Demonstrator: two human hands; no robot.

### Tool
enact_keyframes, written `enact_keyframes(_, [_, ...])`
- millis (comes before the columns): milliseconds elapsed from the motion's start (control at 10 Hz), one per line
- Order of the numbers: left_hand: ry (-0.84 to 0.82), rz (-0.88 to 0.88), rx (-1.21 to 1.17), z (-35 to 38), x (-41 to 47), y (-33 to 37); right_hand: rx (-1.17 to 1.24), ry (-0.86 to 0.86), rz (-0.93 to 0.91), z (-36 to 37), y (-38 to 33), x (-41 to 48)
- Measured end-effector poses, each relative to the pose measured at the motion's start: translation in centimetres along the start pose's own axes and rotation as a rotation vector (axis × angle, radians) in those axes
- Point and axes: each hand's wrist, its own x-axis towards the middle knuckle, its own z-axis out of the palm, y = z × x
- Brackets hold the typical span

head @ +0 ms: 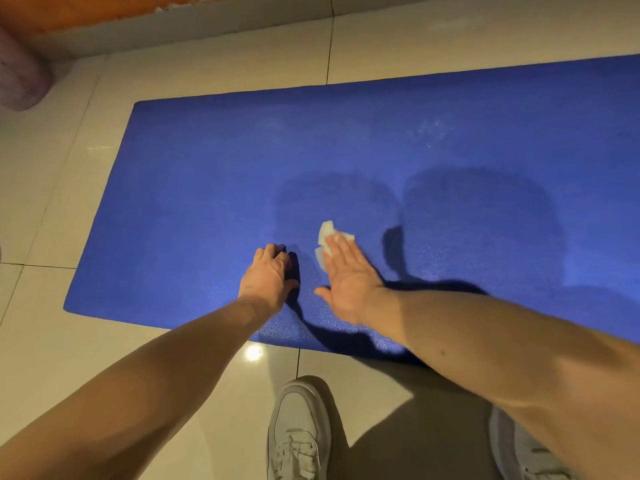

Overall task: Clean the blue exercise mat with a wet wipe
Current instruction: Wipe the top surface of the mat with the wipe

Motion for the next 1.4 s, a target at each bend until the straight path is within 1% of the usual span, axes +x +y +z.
enact_keyframes(100, [0.042,-0.001,-0.036,-0.2,1.0,0.1,-0.047,0.001,-0.178,0.6,0.3,-0.5])
enact_keyframes(200, [0.049,-0.001,-0.053,-0.6,2.1,0.6,-0.129,0.072,-0.183,0.7,3.2,0.6])
enact_keyframes(300, [0.037,0.008,-0.081,-1.0,2.8,1.3,0.078,0.215,0.091,-0.8,7.1,2.0])
enact_keyframes(400, [0.022,0.016,-0.103,-1.3,3.4,1.9,0.313,0.242,0.379,-1.9,8.7,2.9])
enact_keyframes(500, [0.007,0.019,-0.094,-1.5,4.3,2.2,0.339,0.186,0.506,-2.0,5.6,4.0])
enact_keyframes(600, [0.002,0.008,-0.089,-1.9,5.4,2.5,0.158,0.101,0.321,-2.0,1.2,4.0])
enact_keyframes(700, [-0.013,0.006,-0.08,-2.3,6.4,2.7,0.044,0.097,0.183,-1.4,2.4,4.0])
enact_keyframes(800, [-0.057,-0.001,-0.078,-2.6,7.2,2.6,0.023,0.188,0.223,-2.4,6.9,4.2])
enact_keyframes(900, [-0.077,-0.002,-0.072,-2.6,7.5,2.3,-0.073,0.212,0.482,-3.7,11.0,4.9])
enact_keyframes(1000, [-0.069,-0.002,-0.071,-2.5,7.7,2.3,0.211,0.216,0.392,-4.8,10.3,5.6])
enact_keyframes(1100, [-0.049,0.005,-0.068,-2.5,8.1,2.2,0.621,0.288,0.147,-4.6,7.8,7.8])
enact_keyframes(1200, [-0.03,0.007,-0.086,-2.7,8.5,2.2,-0.013,0.136,-0.002,-3.5,5.1,7.3])
enact_keyframes(1300, [0.031,0.014,-0.127,-2.9,9.2,2.4,0.184,0.085,0.057,-2.9,5.4,7.1])
enact_keyframes(1400, [0.067,0.008,-0.174,-3.2,10.1,3.3,0.146,0.112,0.12,-3.6,7.2,7.1])
